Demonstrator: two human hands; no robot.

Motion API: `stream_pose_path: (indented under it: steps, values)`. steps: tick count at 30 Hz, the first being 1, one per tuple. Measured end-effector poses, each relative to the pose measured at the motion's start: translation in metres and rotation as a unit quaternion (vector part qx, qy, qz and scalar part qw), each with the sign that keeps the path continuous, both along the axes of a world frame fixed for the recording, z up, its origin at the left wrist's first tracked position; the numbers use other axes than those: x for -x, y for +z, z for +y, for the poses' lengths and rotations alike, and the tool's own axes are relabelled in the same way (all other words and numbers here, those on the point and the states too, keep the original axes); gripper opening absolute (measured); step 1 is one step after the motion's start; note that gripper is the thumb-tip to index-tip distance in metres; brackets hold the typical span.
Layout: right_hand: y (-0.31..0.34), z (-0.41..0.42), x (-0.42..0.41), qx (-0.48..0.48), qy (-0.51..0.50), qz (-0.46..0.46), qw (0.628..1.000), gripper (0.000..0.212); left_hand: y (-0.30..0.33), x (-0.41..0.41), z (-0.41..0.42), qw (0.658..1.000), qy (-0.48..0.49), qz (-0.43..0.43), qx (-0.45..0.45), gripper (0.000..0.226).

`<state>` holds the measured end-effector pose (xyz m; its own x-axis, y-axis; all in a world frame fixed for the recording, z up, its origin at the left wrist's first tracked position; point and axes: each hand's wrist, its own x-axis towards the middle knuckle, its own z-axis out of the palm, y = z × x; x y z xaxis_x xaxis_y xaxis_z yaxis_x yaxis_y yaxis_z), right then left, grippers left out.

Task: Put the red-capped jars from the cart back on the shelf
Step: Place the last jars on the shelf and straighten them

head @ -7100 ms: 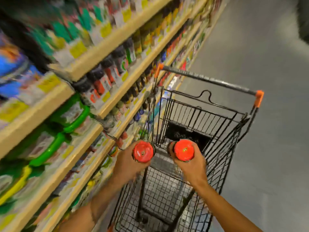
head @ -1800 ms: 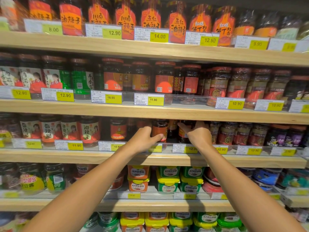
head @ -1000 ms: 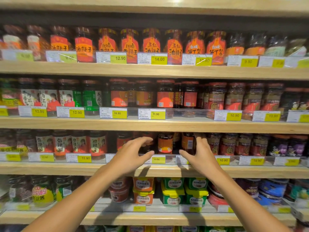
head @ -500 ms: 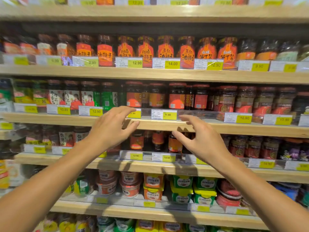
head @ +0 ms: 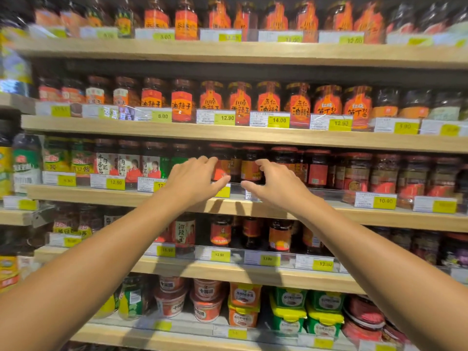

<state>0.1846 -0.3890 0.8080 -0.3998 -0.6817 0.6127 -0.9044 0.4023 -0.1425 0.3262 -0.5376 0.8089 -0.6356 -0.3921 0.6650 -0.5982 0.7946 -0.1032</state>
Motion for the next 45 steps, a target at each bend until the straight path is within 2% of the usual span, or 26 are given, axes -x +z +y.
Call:
stream_pose_path:
  steps: [7,10,18,25,32,35,38,40,42,45]
  values:
    - [0.009,-0.034,0.016,-0.016,-0.058,-0.062,0.996,0.07,0.004,0.018,-0.016,0.999,0.039,0.015,-0.007,0.069]
    - [0.017,-0.044,0.013,-0.022,-0.059,-0.083,0.995,0.053,0.006,0.023,-0.021,0.998,0.052,0.013,-0.021,0.071]
    - [0.016,-0.074,0.016,0.013,-0.08,-0.125,0.989,0.036,0.003,0.037,-0.035,0.99,0.013,0.051,-0.13,0.075]
    - [0.016,-0.08,0.018,-0.003,-0.107,-0.11,0.988,0.039,0.001,0.045,-0.04,0.986,-0.006,0.074,-0.148,0.066]
    - [0.012,-0.076,0.017,0.028,-0.067,-0.112,0.991,0.033,0.002,0.046,-0.049,0.983,-0.006,0.06,-0.174,0.043]
    - [0.01,-0.072,0.015,0.031,-0.061,-0.112,0.991,0.036,0.0,0.044,-0.05,0.983,-0.003,0.058,-0.174,0.039]
    - [0.007,-0.066,0.015,0.029,-0.049,-0.115,0.992,0.045,0.002,0.038,-0.048,0.986,-0.001,0.03,-0.165,0.045]
    - [0.004,-0.059,0.015,0.035,-0.037,-0.105,0.993,0.063,0.007,0.03,-0.046,0.99,0.003,0.012,-0.14,0.05]
    - [-0.001,-0.046,0.014,0.047,-0.025,-0.065,0.996,0.085,0.01,0.019,-0.04,0.995,0.013,0.013,-0.093,0.054]
    - [-0.008,-0.021,0.015,0.042,0.0,0.025,0.999,0.084,0.011,0.005,-0.028,0.999,0.015,0.025,-0.013,0.061]
